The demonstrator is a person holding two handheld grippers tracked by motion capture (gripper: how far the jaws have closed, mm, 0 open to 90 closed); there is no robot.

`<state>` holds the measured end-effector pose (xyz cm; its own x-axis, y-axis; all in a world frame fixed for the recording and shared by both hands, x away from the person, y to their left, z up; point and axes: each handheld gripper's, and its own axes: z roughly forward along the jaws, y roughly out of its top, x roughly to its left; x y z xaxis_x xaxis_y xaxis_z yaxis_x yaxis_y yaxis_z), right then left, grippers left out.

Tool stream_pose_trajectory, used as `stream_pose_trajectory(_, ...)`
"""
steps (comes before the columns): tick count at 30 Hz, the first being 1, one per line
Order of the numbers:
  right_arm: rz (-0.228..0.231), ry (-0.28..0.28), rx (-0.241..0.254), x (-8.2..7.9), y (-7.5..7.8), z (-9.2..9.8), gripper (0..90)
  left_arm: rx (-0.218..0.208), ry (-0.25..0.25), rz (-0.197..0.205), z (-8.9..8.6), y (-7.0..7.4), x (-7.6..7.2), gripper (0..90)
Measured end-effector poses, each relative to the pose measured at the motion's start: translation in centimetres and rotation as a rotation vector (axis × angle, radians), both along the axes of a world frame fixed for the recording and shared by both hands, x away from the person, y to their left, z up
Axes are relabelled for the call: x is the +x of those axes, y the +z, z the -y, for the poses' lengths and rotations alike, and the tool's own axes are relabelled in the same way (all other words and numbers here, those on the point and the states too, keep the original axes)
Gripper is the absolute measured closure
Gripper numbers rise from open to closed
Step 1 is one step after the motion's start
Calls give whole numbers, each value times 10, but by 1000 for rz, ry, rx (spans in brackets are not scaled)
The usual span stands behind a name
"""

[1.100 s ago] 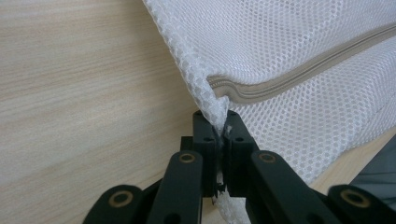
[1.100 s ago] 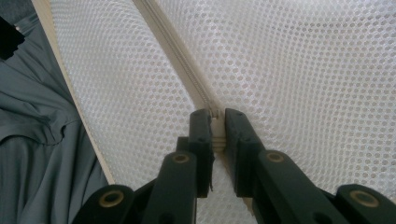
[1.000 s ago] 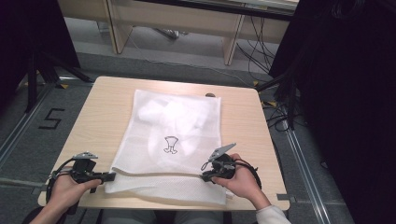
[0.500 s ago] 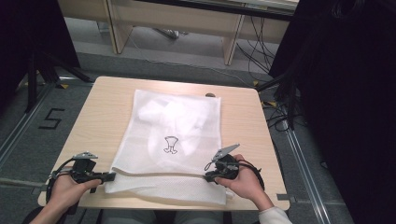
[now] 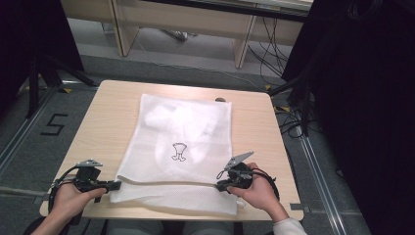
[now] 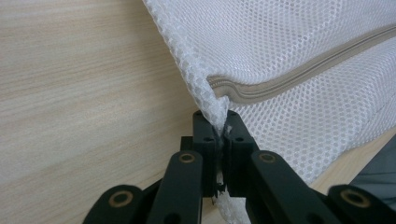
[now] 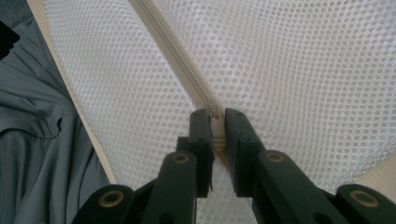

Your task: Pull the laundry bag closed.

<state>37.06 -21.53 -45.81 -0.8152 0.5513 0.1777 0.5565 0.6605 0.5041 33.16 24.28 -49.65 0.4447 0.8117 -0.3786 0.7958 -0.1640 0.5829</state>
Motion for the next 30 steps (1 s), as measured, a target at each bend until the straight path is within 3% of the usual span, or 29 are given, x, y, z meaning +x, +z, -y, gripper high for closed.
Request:
stream_pose_trajectory(3, -7, -7, 14, 0, -1, 1, 824, 11, -25, -2, -2, 1, 0, 854)
stream_pose_trajectory(6, 0, -6, 8, 0, 0, 2, 824, 5, 5, 2, 0, 0, 0, 854)
stream_pose_trajectory(9, -2, -16, 3, -1, 0, 3, 824, 14, -31, -3, -2, 1, 0, 854)
stream_pose_trajectory(11, -13, -11, 8, -1, 0, 4, 824, 3, 3, 0, 0, 0, 0, 854)
stream_pose_trajectory(19, -12, -11, 10, -1, 0, 6, 825, 2, 3, -1, 0, 0, 0, 854)
stream_pose_trajectory(21, 5, 20, 22, 1, -2, 7, 824, 1, 3, -1, 0, 0, 0, 854)
stream_pose_trajectory(30, -3, 8, 22, 0, -3, 13, 824, 4, 6, -1, 0, 0, 0, 854)
